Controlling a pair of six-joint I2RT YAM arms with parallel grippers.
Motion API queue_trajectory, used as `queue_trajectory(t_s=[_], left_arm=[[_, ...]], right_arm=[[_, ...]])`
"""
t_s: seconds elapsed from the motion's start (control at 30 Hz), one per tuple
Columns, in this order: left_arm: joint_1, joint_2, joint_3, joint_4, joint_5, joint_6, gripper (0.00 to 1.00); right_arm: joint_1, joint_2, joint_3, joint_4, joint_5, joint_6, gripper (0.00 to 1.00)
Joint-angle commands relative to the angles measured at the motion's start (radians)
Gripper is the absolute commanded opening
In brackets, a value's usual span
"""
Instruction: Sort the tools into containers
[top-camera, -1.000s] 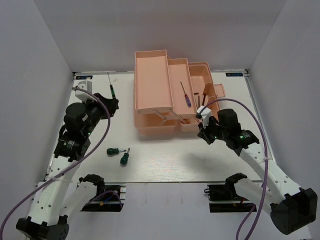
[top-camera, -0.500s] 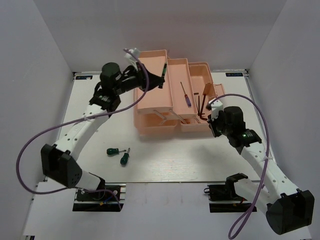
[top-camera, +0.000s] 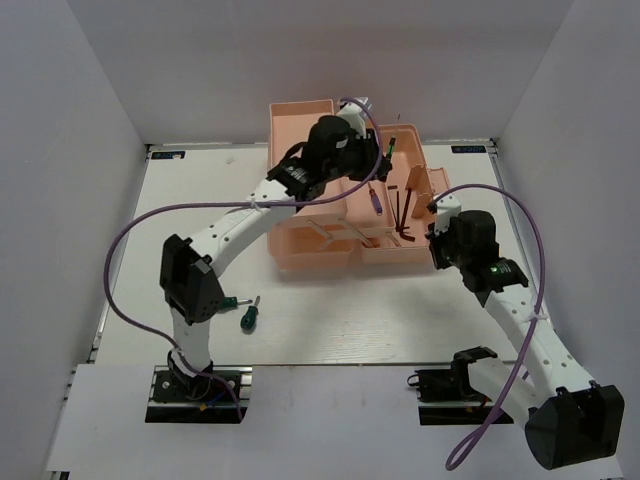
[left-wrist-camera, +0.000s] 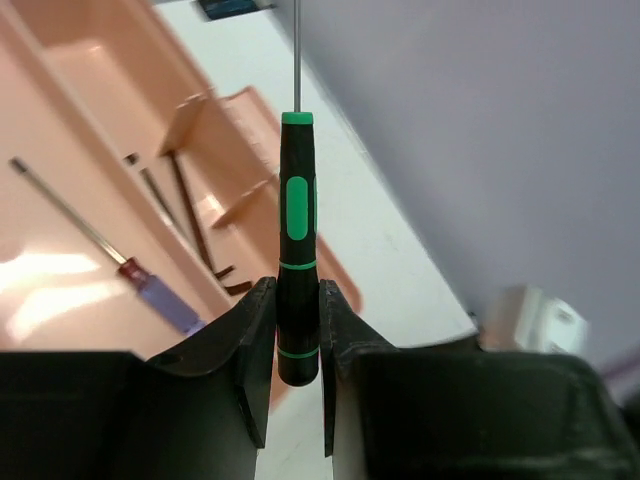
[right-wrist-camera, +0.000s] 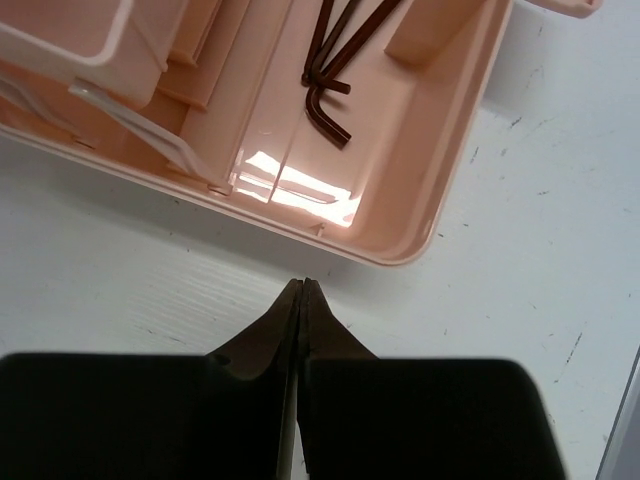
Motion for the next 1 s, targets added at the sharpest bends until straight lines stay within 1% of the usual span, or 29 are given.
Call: queue_trajectory(t_s=[0.0, 0.03, 0.07, 0.1, 0.13, 0.27, 0.37, 0.43, 0.47, 0.5, 0.53, 0.57, 0.6, 0.63, 0.7, 0.73, 0.77, 0.83, 0.9, 0.93, 0.97], left_arm=[[-0.017, 0.057, 0.134, -0.235, -0.281, -0.034, 0.00], [-0.033, 0.085, 0.204, -0.266, -0.290, -0.043, 0.00], [-0.052, 0.117, 0.250, -0.309, -0.345, -0.043, 0.00], [-0.052, 0.177, 0.291, -0.344, -0.371, -0.043, 0.00], [-0.067, 0.199, 0.353, -0.398, -0.397, -0.043, 0.00], [-0.077, 0.231, 0.362, -0.416, -0.468, -0.032, 0.00], [-0.077, 0.260, 0.373, -0.481, -0.522, -0.023, 0.03], [-0.077, 0.260, 0.372, -0.493, -0.531, -0.023, 0.04], [-0.077, 0.269, 0.372, -0.505, -0.531, -0.023, 0.07], [-0.077, 0.269, 0.344, -0.490, -0.531, -0.013, 0.15], [-0.086, 0.269, 0.344, -0.481, -0.516, -0.012, 0.23], [-0.086, 0.269, 0.344, -0.469, -0.507, -0.003, 0.30], [-0.086, 0.269, 0.355, -0.469, -0.494, 0.006, 0.44], [-0.086, 0.269, 0.367, -0.469, -0.494, 0.006, 0.49], [-0.086, 0.283, 0.413, -0.479, -0.474, 0.024, 0.56], [-0.095, 0.283, 0.427, -0.479, -0.465, 0.024, 0.62], [-0.095, 0.283, 0.436, -0.479, -0.465, 0.036, 0.62], [-0.095, 0.283, 0.456, -0.469, -0.438, 0.046, 0.63], [-0.107, 0.237, 0.465, -0.457, -0.438, 0.067, 0.63], [-0.121, 0.213, 0.465, -0.456, -0.428, 0.076, 0.61], [-0.141, 0.179, 0.423, -0.441, -0.428, 0.086, 0.55]], right_arm=[[-0.012, -0.029, -0.011, 0.045, 0.012, 0.027, 0.00], [-0.018, -0.034, -0.011, 0.044, 0.011, 0.029, 0.00], [-0.019, -0.032, -0.011, 0.041, 0.003, 0.030, 0.00], [-0.019, -0.034, -0.010, 0.044, 0.002, 0.033, 0.00], [-0.027, -0.040, -0.008, 0.041, -0.003, 0.035, 0.00], [-0.041, -0.047, -0.011, 0.039, -0.021, 0.039, 0.00], [-0.044, -0.048, -0.008, 0.033, -0.043, 0.044, 0.04], [-0.045, -0.049, -0.007, 0.027, -0.069, 0.041, 0.09], [-0.050, -0.044, -0.007, 0.022, -0.080, 0.041, 0.13], [-0.044, -0.044, -0.005, 0.012, -0.127, 0.036, 0.22], [-0.045, -0.044, -0.004, 0.010, -0.145, 0.023, 0.28], [-0.042, -0.037, -0.004, 0.006, -0.197, 0.010, 0.37], [-0.041, -0.037, -0.002, -0.014, -0.251, -0.013, 0.49], [-0.041, -0.035, -0.001, -0.022, -0.308, -0.013, 0.54], [-0.039, -0.023, 0.004, -0.059, -0.378, -0.062, 0.61], [-0.033, -0.023, 0.012, -0.062, -0.405, -0.083, 0.61], [-0.035, -0.017, 0.013, -0.070, -0.501, -0.103, 0.61], [-0.025, -0.008, 0.022, -0.097, -0.585, -0.136, 0.58], [-0.013, 0.011, 0.030, -0.117, -0.662, -0.166, 0.56], [-0.004, 0.018, 0.039, -0.125, -0.685, -0.178, 0.50], [0.010, 0.022, 0.042, -0.129, -0.728, -0.204, 0.45]])
